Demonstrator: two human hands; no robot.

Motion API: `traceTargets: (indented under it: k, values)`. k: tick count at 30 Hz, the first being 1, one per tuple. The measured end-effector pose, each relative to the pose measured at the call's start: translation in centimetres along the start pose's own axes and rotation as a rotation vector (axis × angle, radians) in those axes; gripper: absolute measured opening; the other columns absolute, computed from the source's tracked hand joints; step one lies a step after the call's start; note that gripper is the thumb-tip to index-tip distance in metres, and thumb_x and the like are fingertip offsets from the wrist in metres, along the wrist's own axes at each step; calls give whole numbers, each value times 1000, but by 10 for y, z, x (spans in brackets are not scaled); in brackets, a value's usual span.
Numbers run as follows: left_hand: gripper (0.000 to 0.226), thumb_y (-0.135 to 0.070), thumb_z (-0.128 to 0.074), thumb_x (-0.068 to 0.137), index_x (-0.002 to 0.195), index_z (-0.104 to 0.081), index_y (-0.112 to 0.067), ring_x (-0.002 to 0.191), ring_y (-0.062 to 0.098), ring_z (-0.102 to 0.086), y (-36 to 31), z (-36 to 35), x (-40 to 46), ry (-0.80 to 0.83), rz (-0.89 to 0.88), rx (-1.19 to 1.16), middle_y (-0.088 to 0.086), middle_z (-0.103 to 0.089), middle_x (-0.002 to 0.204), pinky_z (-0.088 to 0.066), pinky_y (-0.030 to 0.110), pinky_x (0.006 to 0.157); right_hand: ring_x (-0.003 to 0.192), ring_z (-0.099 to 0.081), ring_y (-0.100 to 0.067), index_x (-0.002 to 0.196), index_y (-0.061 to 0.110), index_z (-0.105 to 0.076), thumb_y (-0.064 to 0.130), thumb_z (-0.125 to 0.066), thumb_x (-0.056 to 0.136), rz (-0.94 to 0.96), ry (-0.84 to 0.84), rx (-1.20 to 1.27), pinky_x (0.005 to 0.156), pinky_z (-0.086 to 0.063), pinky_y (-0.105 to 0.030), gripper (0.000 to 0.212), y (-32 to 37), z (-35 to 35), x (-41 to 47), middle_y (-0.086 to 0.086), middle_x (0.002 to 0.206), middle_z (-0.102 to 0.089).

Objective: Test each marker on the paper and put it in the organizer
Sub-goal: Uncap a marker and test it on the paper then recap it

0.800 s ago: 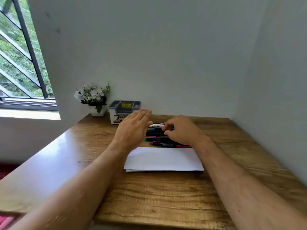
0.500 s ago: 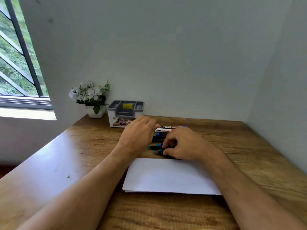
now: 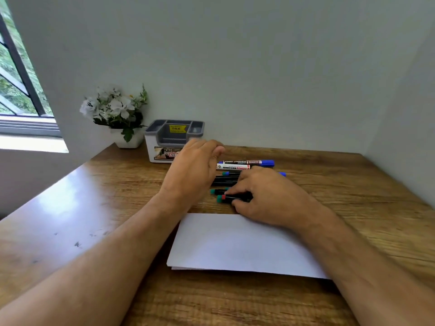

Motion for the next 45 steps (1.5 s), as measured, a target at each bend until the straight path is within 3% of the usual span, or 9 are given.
traceTargets:
  k: [6,10,18,23,28,32,37,41,45]
  values:
    - [35,-33,-38,105,112,-68,-17,90,11,-52,1,-1,4,-45,3,-45,-8,-66,91,-37,25,77,79,-61,-11,98,27,-80,36,-60,76,1,-176,58,73,-49,-28,31,0,11,1,8,82,-76]
    - [35,-33,-38,105,116,-67,-17,93,12,-53,-5,3,2,-38,-22,-72,-6,-67,95,-39,27,77,62,-60,3,93,31,-80,33,-71,77,-168,-440,391,56,-41,-7,19,-12,29,0,24,65,-67]
    - [40,-40,-34,105,120,-66,-21,105,5,-61,-7,2,-3,-34,-61,-275,-10,-69,109,-49,30,90,55,-63,-5,91,19,-73,15,-71,90,-489,-825,1107,50,-50,-18,4,-39,54,-9,0,78,-74]
    - [32,-46,-45,100,114,-67,-27,84,-5,-65,-1,2,-2,-21,24,-416,-17,-70,91,-46,9,68,63,-75,-19,88,7,-66,7,-73,88,-567,-796,1540,53,-58,-23,7,-43,40,-9,-5,69,-74]
    - [14,-23,-73,86,99,-73,-28,87,5,-70,12,-1,1,9,223,-726,-11,-75,92,-54,16,71,72,-78,-22,92,0,-64,-2,-73,84,-606,-684,1690,57,-59,-23,12,-48,28,-7,-11,72,-77]
    - [23,-10,-78,78,95,-77,-25,89,10,-72,23,-1,2,5,358,-974,-3,-77,95,-55,20,75,67,-76,-24,81,0,-63,-8,-73,80,-643,-472,1515,52,-59,-22,12,-53,24,-11,-16,75,-76]
    - [21,-10,-73,82,94,-78,-27,93,15,-72,24,-3,3,-11,360,-1047,2,-77,95,-56,22,76,61,-66,-13,90,25,-74,12,-74,81,-485,-230,557,56,-56,-32,16,-38,30,-4,0,77,-75]
    - [18,-15,-72,77,93,-79,-20,93,23,-74,15,-6,3,-16,396,-1202,9,-76,96,-58,20,72,53,-55,-1,85,32,-72,34,-58,95,-338,-228,264,47,-33,-14,17,-14,30,9,11,61,-64]
    - [22,-15,-73,74,94,-80,-16,84,17,-74,7,-8,4,-32,455,-1378,11,-76,93,-57,17,67,44,-47,-4,79,23,-68,28,-49,99,-323,-230,332,43,-36,-15,28,-9,26,13,4,57,-57]
Point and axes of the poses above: each hand's wrist, its own x-axis towards the middle knuckle, its own z-axis out of the back of the hand, y = z × x, the point moved 4 cm from there along x, towards the middle knuckle
